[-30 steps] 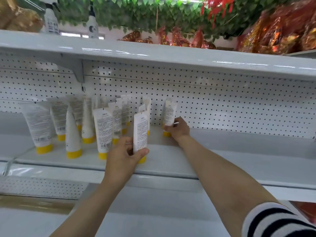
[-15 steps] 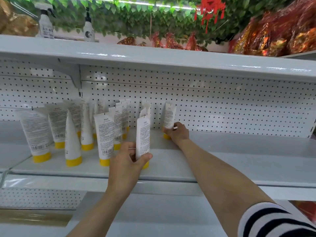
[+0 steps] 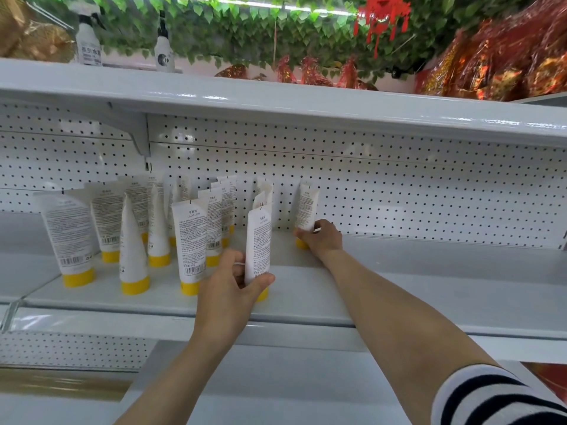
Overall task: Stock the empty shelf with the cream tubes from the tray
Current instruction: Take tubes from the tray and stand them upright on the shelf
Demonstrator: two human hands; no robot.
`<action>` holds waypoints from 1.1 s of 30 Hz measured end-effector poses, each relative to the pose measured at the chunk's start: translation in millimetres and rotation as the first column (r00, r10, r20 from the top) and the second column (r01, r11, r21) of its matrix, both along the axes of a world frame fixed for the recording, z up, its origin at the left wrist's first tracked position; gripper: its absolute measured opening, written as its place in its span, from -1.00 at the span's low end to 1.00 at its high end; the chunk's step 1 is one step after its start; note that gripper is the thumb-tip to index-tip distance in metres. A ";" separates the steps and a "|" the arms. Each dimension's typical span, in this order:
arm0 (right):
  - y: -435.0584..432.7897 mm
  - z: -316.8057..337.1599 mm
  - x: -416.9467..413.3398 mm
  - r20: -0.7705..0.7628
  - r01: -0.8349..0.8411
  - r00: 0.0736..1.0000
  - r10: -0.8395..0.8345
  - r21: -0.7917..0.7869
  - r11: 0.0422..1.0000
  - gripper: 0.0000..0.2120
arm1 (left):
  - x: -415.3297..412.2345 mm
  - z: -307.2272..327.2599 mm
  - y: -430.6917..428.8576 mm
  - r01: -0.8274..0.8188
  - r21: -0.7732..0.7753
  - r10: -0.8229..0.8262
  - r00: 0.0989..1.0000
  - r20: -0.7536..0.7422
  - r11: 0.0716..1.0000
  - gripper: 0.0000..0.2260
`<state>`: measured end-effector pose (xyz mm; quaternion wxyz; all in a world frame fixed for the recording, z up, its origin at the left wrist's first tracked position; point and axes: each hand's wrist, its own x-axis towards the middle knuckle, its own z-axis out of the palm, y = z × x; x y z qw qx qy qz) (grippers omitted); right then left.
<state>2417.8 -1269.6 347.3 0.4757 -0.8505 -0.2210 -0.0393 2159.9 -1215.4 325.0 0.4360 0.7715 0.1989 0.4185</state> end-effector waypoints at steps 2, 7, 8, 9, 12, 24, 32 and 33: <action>-0.1 -0.1 0.3 -0.005 -0.006 1.000 0.006 -0.001 1.000 -0.52 | -0.3 0.2 -0.4 -0.004 0.001 0.004 1.000 0.002 1.000 -0.64; 0.4 0.9 -0.2 0.000 -0.003 1.000 0.003 -0.008 1.000 -0.58 | -1.8 -0.6 -2.6 -0.019 0.006 0.019 1.000 0.012 1.000 -0.65; 0.3 0.7 0.1 -0.006 -0.004 1.000 0.004 -0.013 1.000 -0.61 | -2.0 -0.5 -3.0 -0.020 0.004 0.020 1.000 0.011 1.000 -0.64; 0.1 0.8 -0.2 -0.014 -0.005 1.000 0.005 -0.024 1.000 -0.64 | -2.3 -0.3 -3.3 -0.021 0.002 0.021 1.000 0.011 1.000 -0.64; -1.3 1.7 -0.8 -0.033 -0.009 0.999 0.008 -0.022 1.000 -0.58 | -3.3 -0.4 -3.6 -0.016 -0.006 0.016 1.000 0.009 1.000 -0.63; -33.5 12.6 -49.3 -0.164 0.012 0.986 0.029 0.242 0.970 -0.54 | -5.6 3.7 -6.7 -0.019 -0.007 0.019 1.000 -0.001 1.000 -0.66; -59.7 16.6 -142.2 -0.206 -0.359 0.852 0.482 0.441 0.823 -0.69 | -15.9 0.9 -11.4 0.018 -0.054 -0.015 0.999 0.049 0.998 -0.64; -60.7 16.5 -147.7 -0.217 -0.391 0.832 0.510 0.422 0.818 -0.68 | -20.1 -0.2 -11.7 0.025 -0.083 -0.021 0.998 0.059 0.996 -0.62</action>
